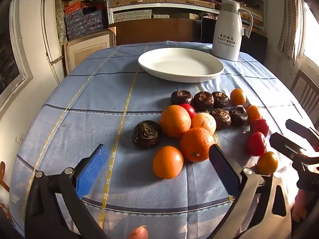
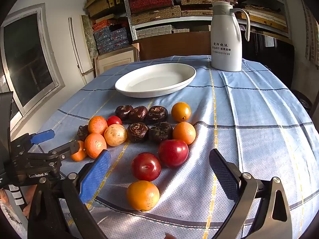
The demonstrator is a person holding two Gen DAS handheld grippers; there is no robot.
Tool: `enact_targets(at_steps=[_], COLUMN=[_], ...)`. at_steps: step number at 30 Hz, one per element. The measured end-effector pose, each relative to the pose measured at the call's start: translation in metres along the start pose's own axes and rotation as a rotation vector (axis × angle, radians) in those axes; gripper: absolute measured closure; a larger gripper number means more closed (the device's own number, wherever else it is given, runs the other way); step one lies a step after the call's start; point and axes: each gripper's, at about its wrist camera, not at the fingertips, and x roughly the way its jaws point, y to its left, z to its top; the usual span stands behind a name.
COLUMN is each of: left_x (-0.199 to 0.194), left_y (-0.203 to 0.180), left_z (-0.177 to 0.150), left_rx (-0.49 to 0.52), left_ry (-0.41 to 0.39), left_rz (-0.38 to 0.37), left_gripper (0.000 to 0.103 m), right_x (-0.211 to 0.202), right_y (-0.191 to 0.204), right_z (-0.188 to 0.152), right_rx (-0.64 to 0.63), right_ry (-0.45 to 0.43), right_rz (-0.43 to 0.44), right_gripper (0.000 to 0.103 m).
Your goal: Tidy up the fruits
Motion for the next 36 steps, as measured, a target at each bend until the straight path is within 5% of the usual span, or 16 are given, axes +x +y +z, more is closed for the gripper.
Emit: enact_targets(at_steps=[36], left_x=[0.004], left_y=[0.002], left_z=[0.000], left_rx=[-0.012], left_ry=[0.008], left_rz=[-0.014], left_gripper=[0.004], right_x=[0.001], right_y=[-0.002], right_z=[-0.001], right_rx=[0.010], right_ry=[0.003], right_rz=[0.006], right_gripper=[0.003])
